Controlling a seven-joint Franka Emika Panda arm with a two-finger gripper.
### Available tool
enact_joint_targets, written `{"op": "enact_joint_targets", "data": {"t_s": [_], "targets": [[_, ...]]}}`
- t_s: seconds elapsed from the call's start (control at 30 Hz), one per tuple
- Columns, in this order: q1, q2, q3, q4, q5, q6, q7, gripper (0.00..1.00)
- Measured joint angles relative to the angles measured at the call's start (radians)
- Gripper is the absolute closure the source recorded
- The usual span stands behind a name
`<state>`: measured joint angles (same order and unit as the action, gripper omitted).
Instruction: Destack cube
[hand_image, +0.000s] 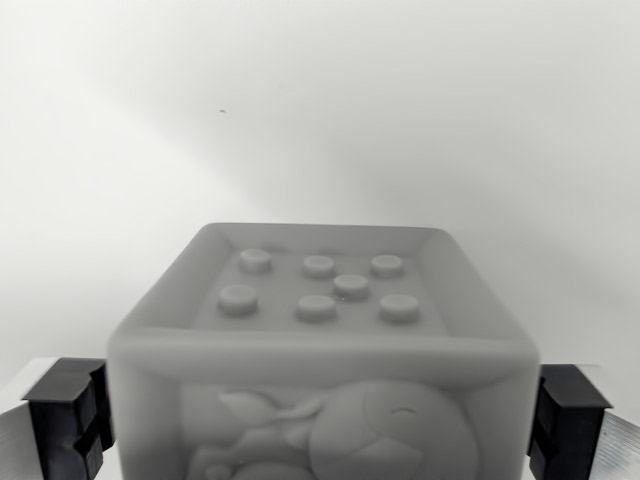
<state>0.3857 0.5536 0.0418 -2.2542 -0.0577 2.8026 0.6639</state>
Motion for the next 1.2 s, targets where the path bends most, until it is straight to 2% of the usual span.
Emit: {"op": "enact_joint_targets", "data": {"t_s": [0.6,1.2], "targets": [[0.000,-0.009,0.000,-0.002,0.000,-0.005,0.000,0.00],[-0.007,-0.128,0.009,-0.031,0.005,-0.092,-0.004,0.00]]}}
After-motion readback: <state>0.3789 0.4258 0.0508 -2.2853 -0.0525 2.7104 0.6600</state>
